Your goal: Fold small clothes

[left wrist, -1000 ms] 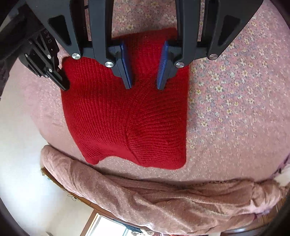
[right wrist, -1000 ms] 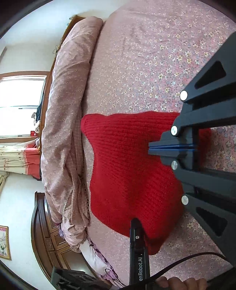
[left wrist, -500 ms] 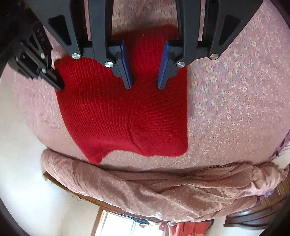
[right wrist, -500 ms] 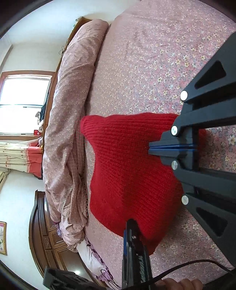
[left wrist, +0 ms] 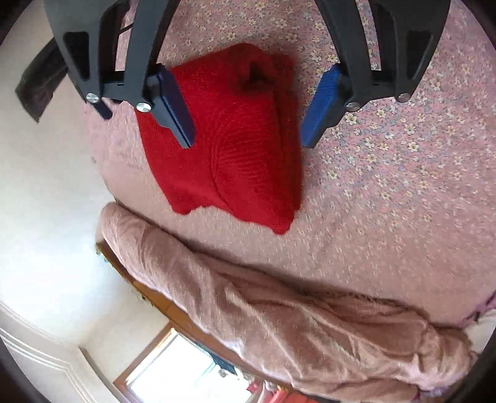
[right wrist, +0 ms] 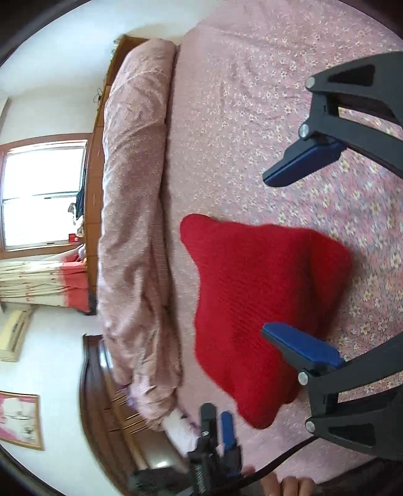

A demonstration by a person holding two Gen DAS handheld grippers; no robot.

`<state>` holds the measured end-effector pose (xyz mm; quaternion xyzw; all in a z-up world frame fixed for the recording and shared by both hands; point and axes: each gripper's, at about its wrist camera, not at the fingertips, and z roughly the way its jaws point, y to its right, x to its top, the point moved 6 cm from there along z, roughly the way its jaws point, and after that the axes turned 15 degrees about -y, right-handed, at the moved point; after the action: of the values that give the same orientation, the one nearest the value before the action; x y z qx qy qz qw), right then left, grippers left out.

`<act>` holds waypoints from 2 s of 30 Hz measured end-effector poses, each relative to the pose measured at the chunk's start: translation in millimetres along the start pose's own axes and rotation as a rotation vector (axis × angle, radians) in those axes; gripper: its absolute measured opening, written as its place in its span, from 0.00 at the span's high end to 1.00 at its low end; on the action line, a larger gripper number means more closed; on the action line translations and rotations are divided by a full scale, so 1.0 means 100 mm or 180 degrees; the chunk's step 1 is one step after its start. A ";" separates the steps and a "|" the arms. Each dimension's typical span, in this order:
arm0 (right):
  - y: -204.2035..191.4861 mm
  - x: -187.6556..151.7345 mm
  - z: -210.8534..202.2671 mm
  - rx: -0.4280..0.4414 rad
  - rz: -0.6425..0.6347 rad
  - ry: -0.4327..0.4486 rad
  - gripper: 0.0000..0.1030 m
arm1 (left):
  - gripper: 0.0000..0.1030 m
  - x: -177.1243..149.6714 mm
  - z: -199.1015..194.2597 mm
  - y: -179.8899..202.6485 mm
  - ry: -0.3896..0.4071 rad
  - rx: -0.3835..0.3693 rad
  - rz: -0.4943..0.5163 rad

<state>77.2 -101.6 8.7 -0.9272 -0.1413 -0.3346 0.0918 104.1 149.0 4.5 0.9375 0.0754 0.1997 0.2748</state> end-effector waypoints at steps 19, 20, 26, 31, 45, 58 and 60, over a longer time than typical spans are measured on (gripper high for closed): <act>0.67 -0.18 0.94 0.2902 0.1487 -0.1015 0.10 | 0.18 -0.13 0.76 -0.15 -0.0638 -0.0566 -0.0220; 0.67 -0.17 0.95 0.2961 0.1513 -0.1012 0.09 | 0.18 -0.13 0.77 -0.14 -0.0638 -0.0613 -0.0231; 0.46 -0.14 1.06 0.2838 0.1332 -0.1161 0.08 | 0.13 -0.06 0.91 -0.07 -0.0651 -0.0705 -0.0223; 0.42 -0.10 1.10 0.2631 0.1252 -0.1203 0.08 | 0.13 0.01 0.96 0.00 -0.0636 -0.0775 -0.0240; 0.36 0.02 1.08 0.2300 0.0868 -0.1140 0.38 | 0.55 0.00 0.92 0.19 -0.0552 -0.1012 -0.0263; 1.16 0.61 0.54 0.1756 0.0418 -0.0458 0.39 | 0.55 0.62 1.15 1.26 -0.0071 -0.1047 0.0447; 1.40 0.71 0.47 0.1711 0.0477 -0.0329 0.39 | 0.55 0.75 1.28 1.43 0.0017 -0.1034 0.0526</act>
<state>203.2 -206.7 8.2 -0.8932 -0.1606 -0.2297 0.3516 230.4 -14.3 8.8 0.8833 -0.0343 0.2337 0.4050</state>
